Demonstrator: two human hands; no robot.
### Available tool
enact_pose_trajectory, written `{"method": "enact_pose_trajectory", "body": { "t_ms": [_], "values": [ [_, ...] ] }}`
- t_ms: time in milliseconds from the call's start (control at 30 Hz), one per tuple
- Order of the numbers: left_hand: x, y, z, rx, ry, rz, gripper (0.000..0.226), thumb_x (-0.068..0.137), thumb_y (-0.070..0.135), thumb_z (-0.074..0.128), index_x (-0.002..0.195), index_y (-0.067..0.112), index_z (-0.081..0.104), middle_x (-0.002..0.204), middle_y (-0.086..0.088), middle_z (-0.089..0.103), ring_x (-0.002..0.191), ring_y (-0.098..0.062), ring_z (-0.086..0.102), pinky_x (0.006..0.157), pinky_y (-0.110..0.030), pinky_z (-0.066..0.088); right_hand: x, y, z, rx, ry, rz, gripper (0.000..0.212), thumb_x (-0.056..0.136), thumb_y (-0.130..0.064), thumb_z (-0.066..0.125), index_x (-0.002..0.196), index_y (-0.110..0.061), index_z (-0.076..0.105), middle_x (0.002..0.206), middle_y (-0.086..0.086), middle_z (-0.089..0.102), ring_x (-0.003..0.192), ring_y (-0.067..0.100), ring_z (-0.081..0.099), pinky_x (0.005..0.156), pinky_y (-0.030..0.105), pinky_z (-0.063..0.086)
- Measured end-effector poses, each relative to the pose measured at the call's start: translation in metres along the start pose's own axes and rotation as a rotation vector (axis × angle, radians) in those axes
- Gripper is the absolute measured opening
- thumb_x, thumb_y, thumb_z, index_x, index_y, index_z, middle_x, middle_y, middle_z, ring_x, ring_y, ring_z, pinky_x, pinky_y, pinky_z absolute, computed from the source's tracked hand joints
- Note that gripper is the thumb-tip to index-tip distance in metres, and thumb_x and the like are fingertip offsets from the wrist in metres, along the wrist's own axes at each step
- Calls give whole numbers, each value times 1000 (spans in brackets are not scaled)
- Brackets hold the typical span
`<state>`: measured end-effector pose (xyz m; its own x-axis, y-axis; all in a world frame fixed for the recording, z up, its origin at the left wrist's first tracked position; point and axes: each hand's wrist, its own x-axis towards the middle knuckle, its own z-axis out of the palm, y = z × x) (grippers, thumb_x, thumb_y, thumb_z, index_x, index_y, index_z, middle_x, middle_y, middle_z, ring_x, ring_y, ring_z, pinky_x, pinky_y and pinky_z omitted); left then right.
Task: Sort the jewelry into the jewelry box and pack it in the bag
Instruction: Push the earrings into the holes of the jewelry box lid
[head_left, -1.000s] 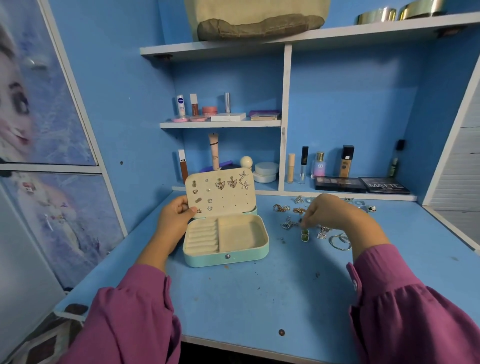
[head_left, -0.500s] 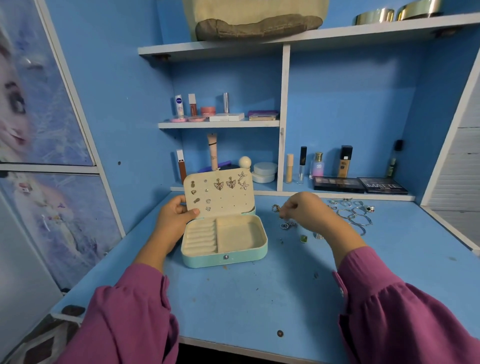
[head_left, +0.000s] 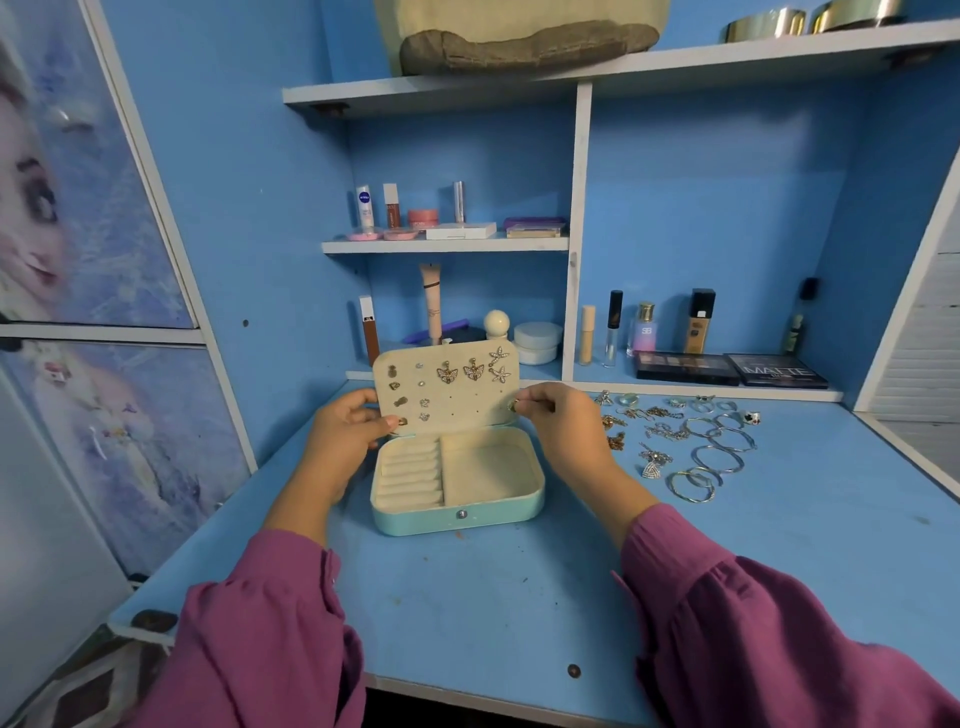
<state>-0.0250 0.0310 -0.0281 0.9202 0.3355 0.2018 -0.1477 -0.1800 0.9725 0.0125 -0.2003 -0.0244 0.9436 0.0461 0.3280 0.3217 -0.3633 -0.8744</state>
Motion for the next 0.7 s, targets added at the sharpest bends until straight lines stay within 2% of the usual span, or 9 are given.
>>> {"method": "enact_pose_trajectory", "body": {
  "t_ms": [200, 367, 567, 633, 700],
  "values": [
    [-1, -1, -1, 15, 1, 18, 24, 84, -5, 63, 93, 17, 66, 74, 8, 73, 70, -9, 66, 64, -24, 47, 5, -1, 8, 54, -5, -16, 16, 91, -10, 59, 83, -21, 68, 90, -7, 67, 89, 10, 59, 82, 23, 45],
    [-1, 0, -1, 18, -2, 23, 25, 84, -5, 63, 92, 19, 65, 72, 10, 73, 67, -5, 66, 62, -22, 47, 5, -1, 10, 65, -16, -31, 15, 91, -11, 59, 84, -20, 68, 89, -7, 66, 83, 6, 56, 67, 8, 38],
    [-2, 0, -1, 15, -3, 27, 24, 84, -5, 63, 91, 18, 65, 72, 9, 73, 67, -5, 65, 62, -22, 46, 7, 0, 10, 38, -21, -37, 15, 91, -10, 59, 85, -18, 69, 88, -7, 65, 85, 8, 56, 72, 12, 42],
    [-2, 0, -2, 13, -1, 27, 24, 83, -5, 64, 91, 18, 66, 74, 8, 73, 70, -9, 65, 64, -24, 46, 7, 0, 11, 55, -9, -28, 12, 90, -10, 60, 85, -18, 67, 84, -10, 64, 82, 6, 57, 67, 7, 41],
    [-1, 0, -2, 12, -3, 27, 24, 83, -5, 64, 90, 18, 66, 73, 9, 74, 71, -10, 65, 64, -24, 46, 6, -1, 13, 90, 22, 14, 2, 89, -16, 64, 89, -18, 62, 80, -11, 63, 78, 7, 58, 63, 11, 42]
  ]
}}
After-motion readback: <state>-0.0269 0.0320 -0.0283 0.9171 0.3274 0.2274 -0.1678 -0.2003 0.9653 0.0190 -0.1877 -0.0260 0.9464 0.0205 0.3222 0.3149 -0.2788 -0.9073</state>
